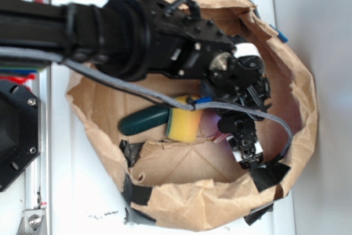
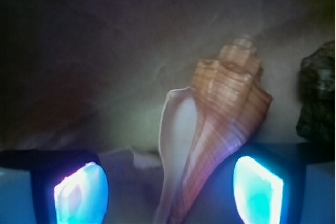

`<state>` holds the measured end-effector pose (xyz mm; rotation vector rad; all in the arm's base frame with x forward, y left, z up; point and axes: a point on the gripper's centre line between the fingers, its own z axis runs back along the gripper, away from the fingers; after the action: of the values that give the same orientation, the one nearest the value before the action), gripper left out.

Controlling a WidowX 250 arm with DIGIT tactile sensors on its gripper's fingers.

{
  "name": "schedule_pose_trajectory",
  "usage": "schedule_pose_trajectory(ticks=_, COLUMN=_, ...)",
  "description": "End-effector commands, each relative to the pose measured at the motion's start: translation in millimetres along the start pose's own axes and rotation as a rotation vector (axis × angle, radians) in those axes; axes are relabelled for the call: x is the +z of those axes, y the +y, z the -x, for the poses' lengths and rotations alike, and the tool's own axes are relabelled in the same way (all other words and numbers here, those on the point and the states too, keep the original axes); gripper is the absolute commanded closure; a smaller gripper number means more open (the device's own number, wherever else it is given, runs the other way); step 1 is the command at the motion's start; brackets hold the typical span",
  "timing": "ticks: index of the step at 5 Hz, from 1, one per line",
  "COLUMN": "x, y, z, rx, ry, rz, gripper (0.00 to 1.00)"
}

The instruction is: Grab the shell.

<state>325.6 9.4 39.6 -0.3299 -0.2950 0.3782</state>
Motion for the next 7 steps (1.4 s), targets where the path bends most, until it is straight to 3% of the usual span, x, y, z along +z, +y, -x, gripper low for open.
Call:
schedule_pose_trajectory(ticks=1, x=-12.4, y=-9.6, z=-9.8, rx=-0.028, ry=-0.013, rz=-0.045, gripper=1.00)
schedule_pose_trajectory(ticks=4, x=-6.3, y=-6.7, z=-7.3, rx=-0.048, ry=-0.030, rz=-0.038, gripper=1.00)
schedule_pose_trajectory(ticks=5, x=5.3, y=-10.0, z=-2.5, rx=-0.060, ry=-0.011, rz=-0.012, gripper=1.00)
schedule_pose_trajectory(ticks=7, x=76.5, y=-27.7, z=27.2, rx=-0.159, ry=0.085, rz=0.158, gripper=1.00)
